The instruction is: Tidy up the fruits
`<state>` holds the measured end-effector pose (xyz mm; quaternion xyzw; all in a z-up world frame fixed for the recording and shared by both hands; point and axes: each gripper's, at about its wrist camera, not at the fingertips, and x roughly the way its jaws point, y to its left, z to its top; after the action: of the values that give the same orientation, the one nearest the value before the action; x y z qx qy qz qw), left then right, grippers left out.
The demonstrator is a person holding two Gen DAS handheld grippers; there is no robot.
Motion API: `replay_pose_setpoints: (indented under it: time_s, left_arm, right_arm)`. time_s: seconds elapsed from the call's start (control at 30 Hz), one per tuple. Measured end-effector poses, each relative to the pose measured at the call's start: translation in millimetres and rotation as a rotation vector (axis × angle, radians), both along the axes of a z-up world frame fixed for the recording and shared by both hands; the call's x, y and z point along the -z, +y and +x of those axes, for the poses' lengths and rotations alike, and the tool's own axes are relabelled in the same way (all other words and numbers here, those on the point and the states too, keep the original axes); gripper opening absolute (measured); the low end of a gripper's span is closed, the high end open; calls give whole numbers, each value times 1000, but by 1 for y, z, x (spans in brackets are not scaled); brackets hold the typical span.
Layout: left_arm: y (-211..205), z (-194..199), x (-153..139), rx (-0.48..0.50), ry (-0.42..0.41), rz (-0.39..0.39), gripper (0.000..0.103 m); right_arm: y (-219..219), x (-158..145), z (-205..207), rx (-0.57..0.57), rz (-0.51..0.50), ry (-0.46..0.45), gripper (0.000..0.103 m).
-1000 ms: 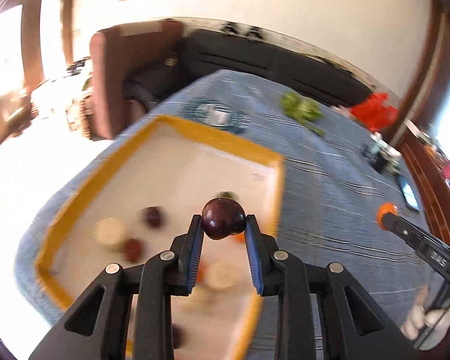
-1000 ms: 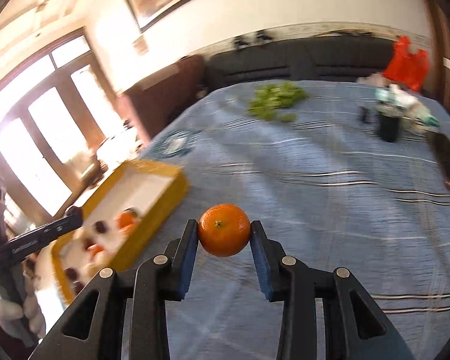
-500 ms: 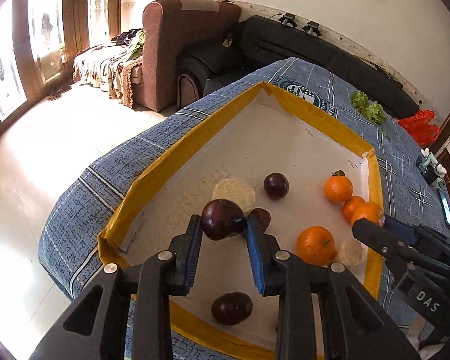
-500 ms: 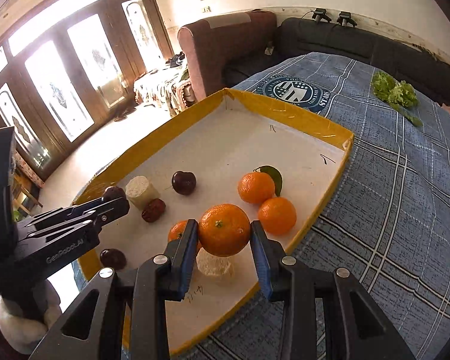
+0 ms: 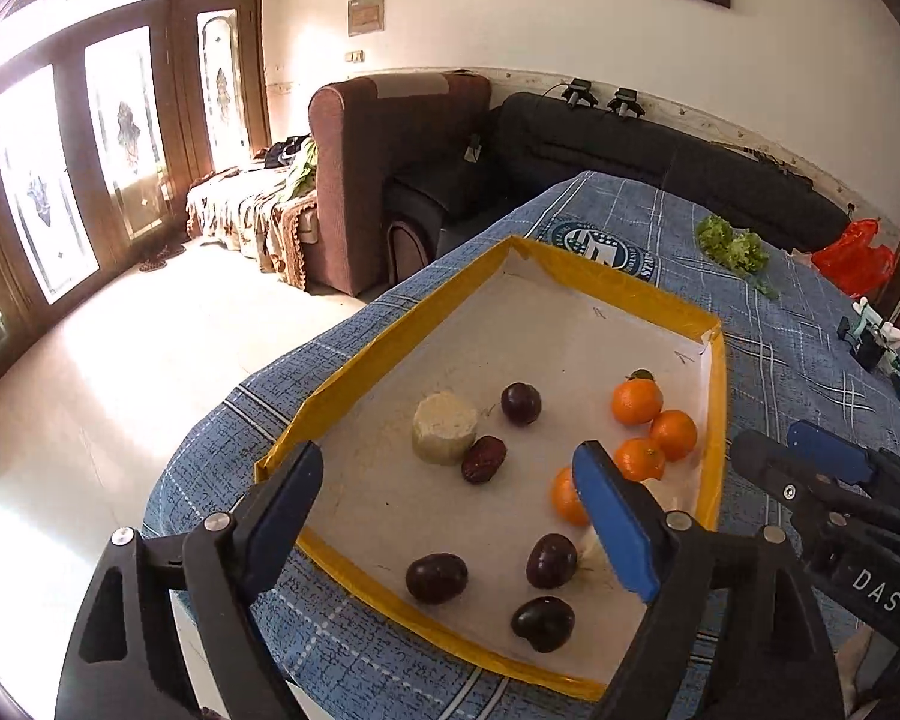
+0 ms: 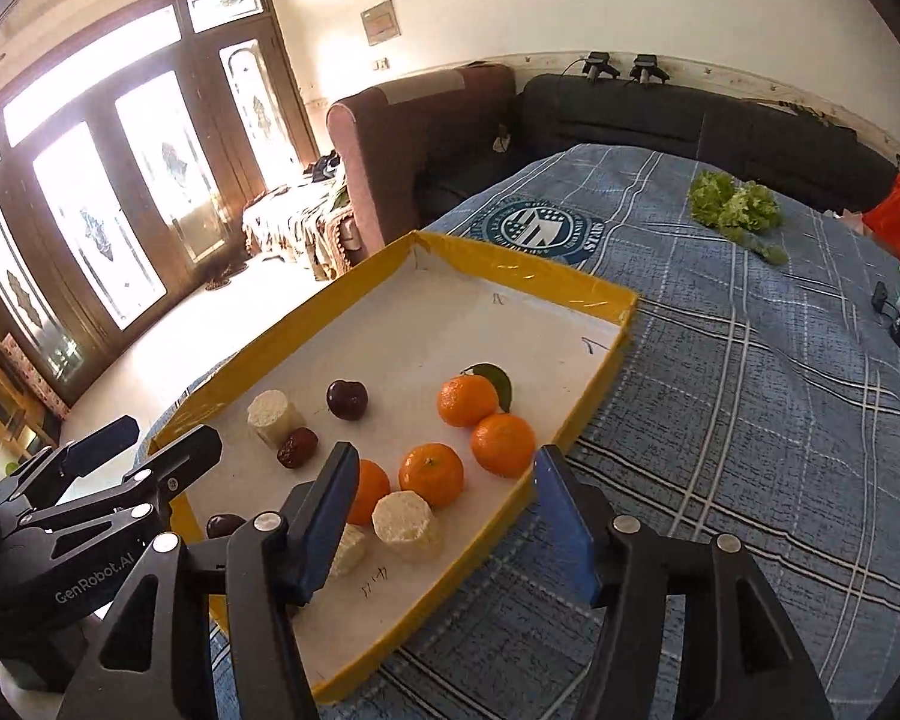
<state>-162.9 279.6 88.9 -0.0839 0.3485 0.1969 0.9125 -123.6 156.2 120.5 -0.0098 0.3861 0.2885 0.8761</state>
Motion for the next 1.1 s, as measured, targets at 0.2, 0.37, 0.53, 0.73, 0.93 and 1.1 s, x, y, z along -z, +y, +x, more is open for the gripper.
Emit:
replay_pose_setpoints:
  time_s: [0.2, 0.37, 0.53, 0.73, 0.93, 1.1]
  left_arm:
    - [-40, -13, -21, 55, -40, 44, 90]
    - [-75, -18, -30, 101, -56, 67, 90]
    - [-107, -18, -33, 147, -58, 92, 90]
    - [-135, -17, -33, 198, -58, 114, 91]
    - [-141, -16, -25, 222, -36, 116, 92]
    - [-133, -17, -20, 211, -28, 95, 92]
  right_arm:
    - [-47, -8, -21, 83, 31, -33, 74]
    - [-81, -10, -37, 146, 44, -51, 77]
    - [-117, -15, -50, 214, 45, -74, 78]
    - [-145, -20, -60, 277, 38, -103, 82]
    - [-152, -13, -62, 293, 30, -85, 84]
    - [-142, -7, -63, 293, 20, -71, 85]
